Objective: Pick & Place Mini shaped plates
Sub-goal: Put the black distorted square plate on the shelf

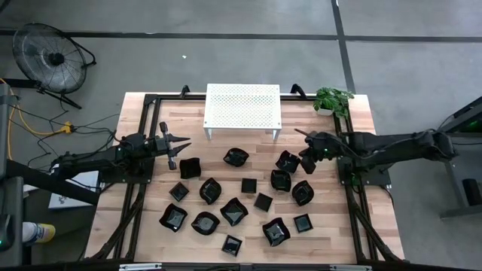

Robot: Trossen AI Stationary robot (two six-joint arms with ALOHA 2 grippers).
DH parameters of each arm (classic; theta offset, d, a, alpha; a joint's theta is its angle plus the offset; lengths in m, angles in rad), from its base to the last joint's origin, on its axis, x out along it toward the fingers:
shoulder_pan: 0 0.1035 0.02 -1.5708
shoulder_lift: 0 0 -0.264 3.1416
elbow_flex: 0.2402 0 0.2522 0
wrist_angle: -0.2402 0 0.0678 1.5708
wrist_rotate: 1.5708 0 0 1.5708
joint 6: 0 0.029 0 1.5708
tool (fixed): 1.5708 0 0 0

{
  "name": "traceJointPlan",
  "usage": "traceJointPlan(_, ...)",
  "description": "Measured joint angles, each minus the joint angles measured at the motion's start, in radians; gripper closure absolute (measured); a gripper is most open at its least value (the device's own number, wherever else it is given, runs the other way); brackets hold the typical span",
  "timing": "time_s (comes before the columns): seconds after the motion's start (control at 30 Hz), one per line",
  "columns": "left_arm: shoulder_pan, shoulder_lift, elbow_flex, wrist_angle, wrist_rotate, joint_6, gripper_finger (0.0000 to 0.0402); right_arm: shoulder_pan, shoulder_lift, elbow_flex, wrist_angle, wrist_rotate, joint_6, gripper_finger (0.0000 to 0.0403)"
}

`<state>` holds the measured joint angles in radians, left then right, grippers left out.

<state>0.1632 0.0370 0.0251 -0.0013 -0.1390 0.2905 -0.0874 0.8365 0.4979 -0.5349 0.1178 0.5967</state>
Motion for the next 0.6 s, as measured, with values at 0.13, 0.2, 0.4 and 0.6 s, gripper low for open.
traceJointPlan(0.13, 0.0, 0.0, 0.0, 0.0, 0.0, 0.0, 0.0328, -0.04, 0.077, 0.008, 0.0, -0.072, -0.027, 0.0355)
traceJointPlan(0.2, 0.0, 0.0, 0.0, 0.0, 0.0, 0.0, 0.0328, -0.062, 0.115, 0.008, -0.003, -0.102, -0.042, 0.0332)
traceJointPlan(0.4, 0.0, 0.0, 0.0, 0.0, 0.0, 0.0, 0.0328, -0.122, 0.194, 0.008, 0.001, -0.133, -0.09, 0.0266)
traceJointPlan(0.6, 0.0, 0.0, 0.0, 0.0, 0.0, 0.0, 0.0328, -0.2, 0.22, 0.008, 0.003, -0.192, -0.107, 0.0233)
